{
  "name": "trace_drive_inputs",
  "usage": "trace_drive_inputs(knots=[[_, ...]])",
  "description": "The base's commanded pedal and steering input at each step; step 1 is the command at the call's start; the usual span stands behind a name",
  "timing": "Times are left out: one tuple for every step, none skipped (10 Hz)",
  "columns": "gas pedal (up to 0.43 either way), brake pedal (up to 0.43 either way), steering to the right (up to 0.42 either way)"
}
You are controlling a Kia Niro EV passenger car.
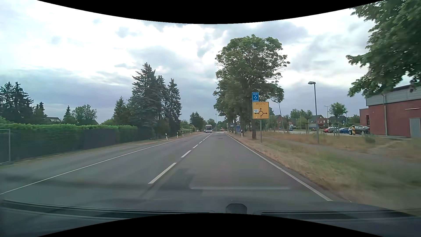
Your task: Follow the waypoints while adhering to traffic rules and regulations
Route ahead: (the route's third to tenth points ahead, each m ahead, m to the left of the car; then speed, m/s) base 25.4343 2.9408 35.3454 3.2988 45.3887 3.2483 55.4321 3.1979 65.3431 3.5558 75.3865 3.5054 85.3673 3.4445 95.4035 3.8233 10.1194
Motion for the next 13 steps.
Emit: trace_drive_inputs(knots=[[0.039, 0.000, -0.002], [0.039, 0.000, -0.002], [0.039, 0.000, -0.002], [0.039, 0.000, -0.002], [0.039, 0.000, -0.002], [0.039, 0.000, -0.002], [0.039, 0.000, -0.002], [0.039, 0.000, -0.002], [0.039, 0.000, -0.002], [0.039, 0.000, -0.002], [0.039, 0.000, -0.002], [0.039, 0.000, -0.002], [0.039, 0.000, -0.003]])
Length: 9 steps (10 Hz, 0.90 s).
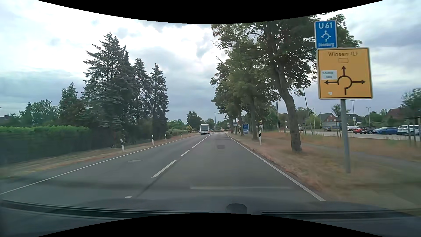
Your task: Follow the waypoints while adhering to traffic rules and regulations
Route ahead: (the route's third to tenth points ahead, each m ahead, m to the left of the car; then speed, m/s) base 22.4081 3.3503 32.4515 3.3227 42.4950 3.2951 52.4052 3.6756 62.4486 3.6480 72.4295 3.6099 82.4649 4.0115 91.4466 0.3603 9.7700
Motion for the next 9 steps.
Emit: trace_drive_inputs(knots=[[0.039, 0.000, -0.004], [0.039, 0.000, -0.003], [0.039, 0.000, -0.003], [0.039, 0.000, -0.004], [0.039, 0.000, -0.003], [0.039, 0.000, -0.003], [0.039, 0.000, -0.003], [0.039, 0.000, -0.003], [0.039, 0.000, -0.003]])
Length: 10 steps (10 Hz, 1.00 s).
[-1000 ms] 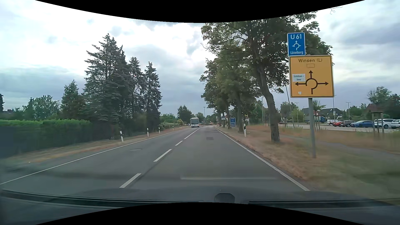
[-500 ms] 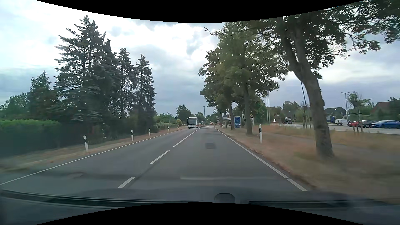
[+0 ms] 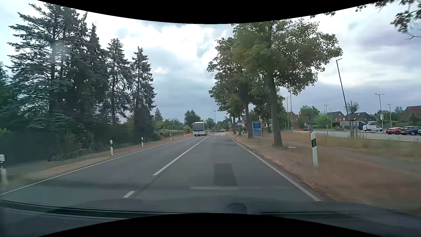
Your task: Follow the waypoints while adhering to traffic rules and regulations
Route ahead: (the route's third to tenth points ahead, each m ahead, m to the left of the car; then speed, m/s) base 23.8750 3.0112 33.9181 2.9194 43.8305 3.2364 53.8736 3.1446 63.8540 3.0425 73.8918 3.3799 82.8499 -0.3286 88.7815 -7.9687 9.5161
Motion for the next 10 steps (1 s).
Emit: trace_drive_inputs(knots=[[0.039, 0.000, -0.003], [0.039, 0.000, -0.003], [0.039, 0.000, -0.003], [0.039, 0.000, -0.003], [0.039, 0.000, -0.003], [0.039, 0.000, -0.003], [0.039, 0.000, -0.003], [0.039, 0.000, -0.003], [0.039, 0.000, -0.003], [0.039, 0.000, -0.003]])
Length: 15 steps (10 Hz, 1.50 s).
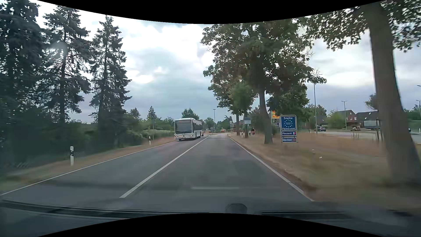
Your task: Follow the waypoints while adhering to traffic rules and regulations
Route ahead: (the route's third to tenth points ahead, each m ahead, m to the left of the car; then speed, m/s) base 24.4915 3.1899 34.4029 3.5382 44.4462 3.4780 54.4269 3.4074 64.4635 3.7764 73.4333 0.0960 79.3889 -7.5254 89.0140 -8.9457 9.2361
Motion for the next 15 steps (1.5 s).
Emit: trace_drive_inputs(knots=[[0.039, 0.000, -0.003], [0.028, 0.000, -0.003], [0.008, 0.000, -0.003], [0.008, 0.000, -0.002], [0.000, 0.000, -0.003], [0.000, 0.000, -0.003], [0.008, 0.000, -0.003], [0.008, 0.000, -0.003], [0.020, 0.000, -0.003], [0.020, 0.000, -0.003], [0.008, 0.000, -0.005], [0.008, 0.000, -0.008], [0.008, 0.000, -0.011], [0.000, 0.000, -0.011], [0.000, 0.000, -0.011]])
